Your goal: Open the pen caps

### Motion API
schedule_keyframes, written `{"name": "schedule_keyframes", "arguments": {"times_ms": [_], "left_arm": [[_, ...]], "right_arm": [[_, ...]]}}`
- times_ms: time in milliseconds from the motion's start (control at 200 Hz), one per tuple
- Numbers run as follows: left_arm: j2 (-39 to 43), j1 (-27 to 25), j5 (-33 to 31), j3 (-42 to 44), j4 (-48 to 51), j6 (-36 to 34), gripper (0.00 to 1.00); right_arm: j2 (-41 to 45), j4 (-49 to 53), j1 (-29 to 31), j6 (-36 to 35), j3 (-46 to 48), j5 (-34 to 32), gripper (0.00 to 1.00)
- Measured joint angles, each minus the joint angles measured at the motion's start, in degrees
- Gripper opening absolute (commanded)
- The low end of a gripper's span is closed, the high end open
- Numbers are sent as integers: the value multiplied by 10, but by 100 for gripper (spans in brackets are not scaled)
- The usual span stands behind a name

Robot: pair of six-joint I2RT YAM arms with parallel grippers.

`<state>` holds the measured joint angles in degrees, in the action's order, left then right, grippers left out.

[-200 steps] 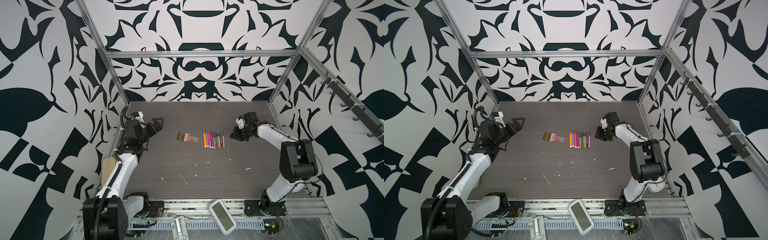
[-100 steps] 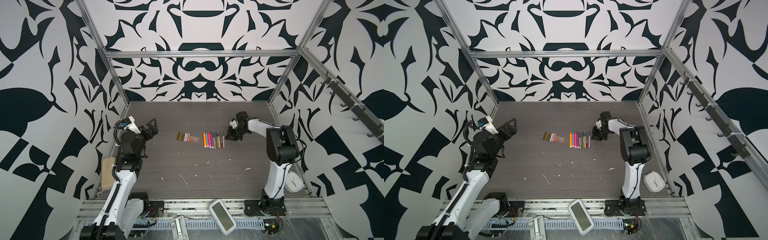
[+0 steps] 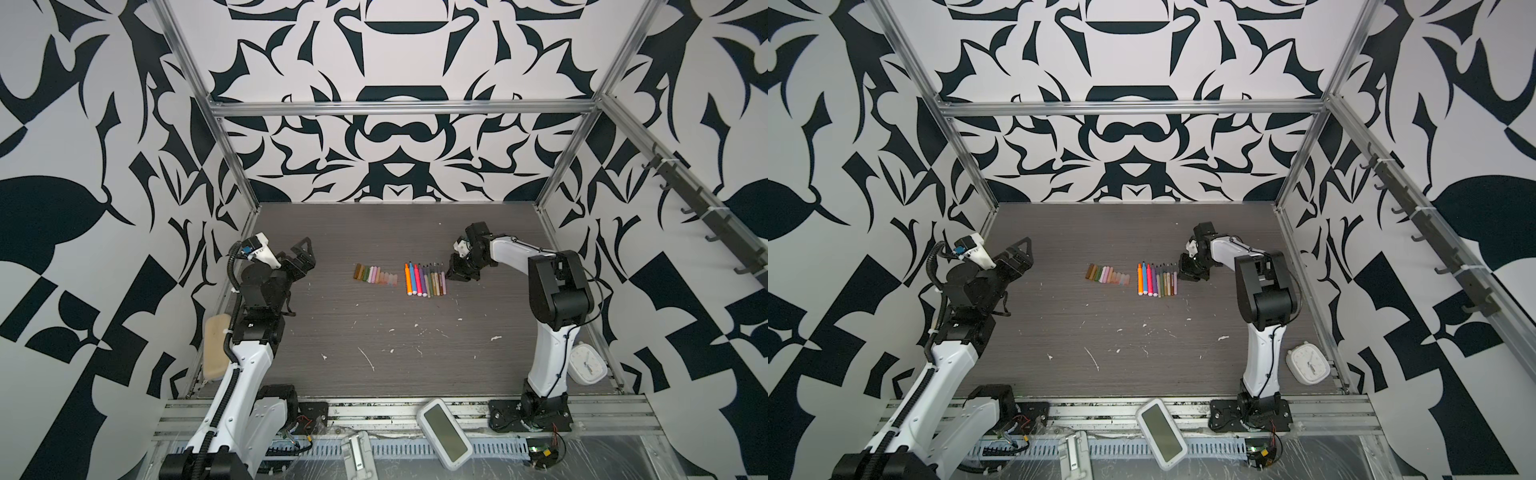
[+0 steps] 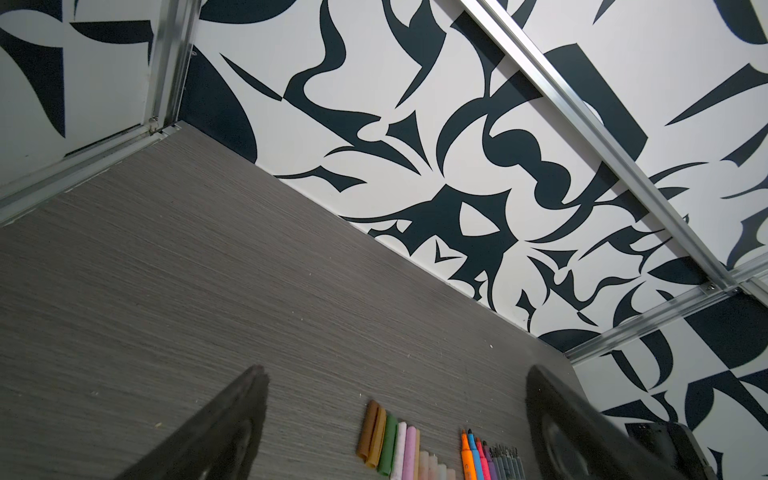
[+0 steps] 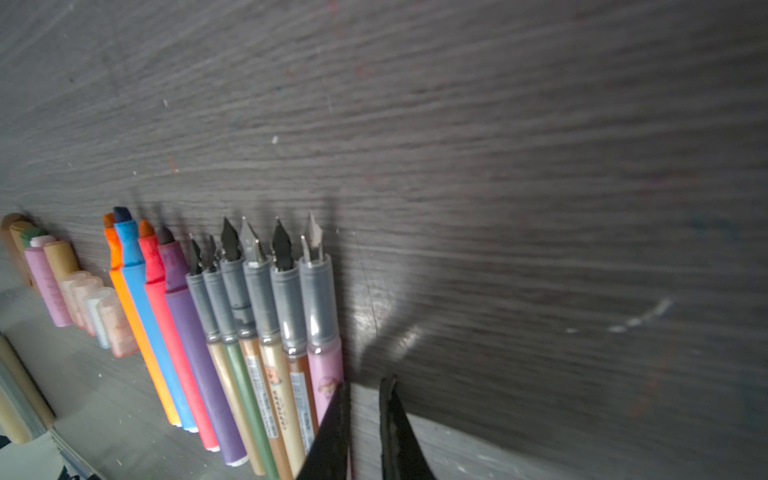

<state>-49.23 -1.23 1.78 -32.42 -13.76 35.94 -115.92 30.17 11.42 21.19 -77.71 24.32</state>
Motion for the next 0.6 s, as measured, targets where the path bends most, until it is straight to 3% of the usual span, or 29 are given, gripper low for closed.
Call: {"name": "schedule_keyframes", "arguments": {"times_ms": [600], "left_arm": [[14, 0, -44, 35, -5, 0, 99]], "right_arm": [[80, -7, 0, -2, 46, -34, 23]]}}
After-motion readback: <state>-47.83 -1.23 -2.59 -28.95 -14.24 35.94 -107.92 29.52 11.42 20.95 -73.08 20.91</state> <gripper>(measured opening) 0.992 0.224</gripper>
